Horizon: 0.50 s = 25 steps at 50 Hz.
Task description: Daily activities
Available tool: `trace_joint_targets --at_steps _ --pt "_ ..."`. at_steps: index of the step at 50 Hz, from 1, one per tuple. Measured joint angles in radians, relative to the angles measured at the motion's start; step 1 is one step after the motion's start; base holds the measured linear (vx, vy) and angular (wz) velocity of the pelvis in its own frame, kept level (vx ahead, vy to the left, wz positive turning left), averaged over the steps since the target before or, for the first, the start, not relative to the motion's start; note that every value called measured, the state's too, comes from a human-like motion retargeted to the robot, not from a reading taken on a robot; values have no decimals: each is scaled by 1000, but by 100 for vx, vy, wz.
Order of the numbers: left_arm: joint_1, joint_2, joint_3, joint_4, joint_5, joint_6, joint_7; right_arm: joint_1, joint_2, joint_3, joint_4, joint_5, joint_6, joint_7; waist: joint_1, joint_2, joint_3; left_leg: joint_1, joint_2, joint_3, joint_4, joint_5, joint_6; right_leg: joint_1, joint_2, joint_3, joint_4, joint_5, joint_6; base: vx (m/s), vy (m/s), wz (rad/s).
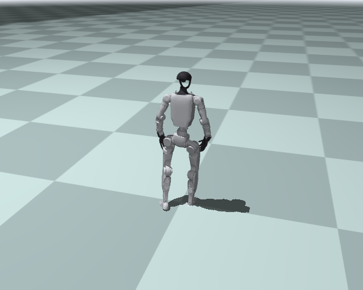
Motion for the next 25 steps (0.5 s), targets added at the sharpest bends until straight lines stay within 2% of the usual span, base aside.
trace_joint_targets --at_steps 25 --pt "-11 -5 -11 -103 58 -16 69 9 13 33 -2 -104 -30 -25 2 5 -23 11 11 -12 -35 52 -20 46 19 -14 -77 39 -17 0 -2 0"
